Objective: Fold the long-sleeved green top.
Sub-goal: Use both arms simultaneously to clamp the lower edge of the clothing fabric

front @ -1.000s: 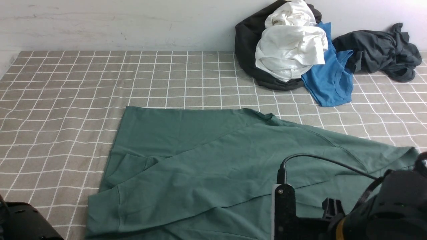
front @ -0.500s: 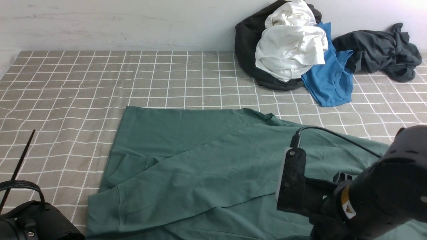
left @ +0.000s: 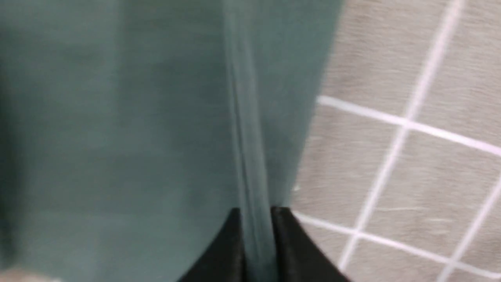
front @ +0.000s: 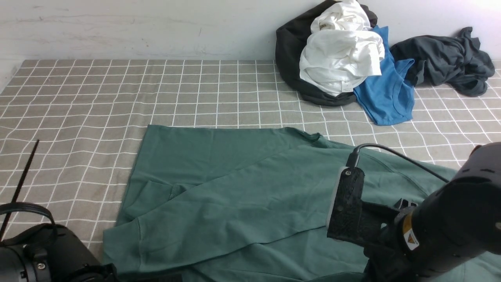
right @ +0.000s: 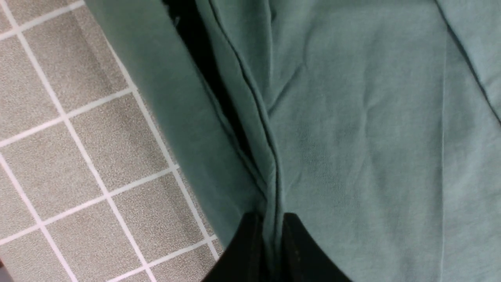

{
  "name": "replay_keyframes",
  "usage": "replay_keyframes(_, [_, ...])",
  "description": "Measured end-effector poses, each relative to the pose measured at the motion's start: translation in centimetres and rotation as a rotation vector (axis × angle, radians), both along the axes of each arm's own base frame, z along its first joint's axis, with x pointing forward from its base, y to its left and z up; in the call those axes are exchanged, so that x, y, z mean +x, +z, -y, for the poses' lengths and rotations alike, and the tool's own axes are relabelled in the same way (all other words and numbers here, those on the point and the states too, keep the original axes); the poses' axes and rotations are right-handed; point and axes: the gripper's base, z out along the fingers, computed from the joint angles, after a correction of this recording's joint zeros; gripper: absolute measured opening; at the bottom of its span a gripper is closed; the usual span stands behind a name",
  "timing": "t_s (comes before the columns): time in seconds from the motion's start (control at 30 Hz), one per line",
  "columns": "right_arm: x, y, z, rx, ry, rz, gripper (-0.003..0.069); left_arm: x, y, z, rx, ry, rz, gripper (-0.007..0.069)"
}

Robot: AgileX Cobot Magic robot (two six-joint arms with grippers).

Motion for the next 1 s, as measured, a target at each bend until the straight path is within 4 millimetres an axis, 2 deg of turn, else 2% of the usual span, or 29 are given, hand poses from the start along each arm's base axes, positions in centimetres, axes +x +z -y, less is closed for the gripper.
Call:
replay_keyframes(0.07, [0.0, 0.0, 0.0, 0.001, -0.001, -0.001, 0.0018, 0.5, 0.5, 0.0, 0.025, 0.008, 0.024, 0.0005])
replay_keyframes(0.23, [-0.1, 0.0, -0.1, 0.013, -0.019, -0.012, 0.0058, 1.1, 1.2, 0.0, 0.058, 0.008, 0.063, -0.0006])
replay_keyframes(0.33, [-0.2, 0.0, -0.1, 0.011, -0.030, -0.026, 0.0174, 1.2, 1.2, -0.1, 0.064, 0.006, 0.067, -0.0006])
replay_keyframes(0.37, [-0.2, 0.0, 0.0, 0.010, -0.032, -0.028, 0.0183, 1.2, 1.2, -0.1, 0.065, 0.006, 0.066, -0.0006])
replay_keyframes(0.4, [-0.3, -0.1, 0.1, -0.004, -0.045, -0.046, 0.0269, 1.2, 1.2, -0.1, 0.066, 0.007, 0.066, -0.0006])
replay_keyframes(0.43, [-0.4, -0.1, 0.2, -0.015, -0.054, -0.058, 0.0316, 1.2, 1.2, -0.1, 0.067, 0.007, 0.064, -0.0006])
replay_keyframes(0.6, [-0.9, -0.5, 1.2, -0.115, -0.099, -0.105, 0.0479, 1.0, 1.2, -0.3, 0.088, 0.009, 0.045, -0.0006])
replay_keyframes(0.73, [-0.9, -1.5, 2.5, -0.180, -0.128, -0.105, 0.0509, 0.9, 1.2, -0.5, 0.108, 0.012, 0.025, -0.0006])
replay_keyframes(1.0, [-0.4, -4.0, 5.8, -0.186, -0.248, -0.117, 0.0513, 0.8, 1.2, -0.5, 0.112, 0.012, 0.022, -0.0006])
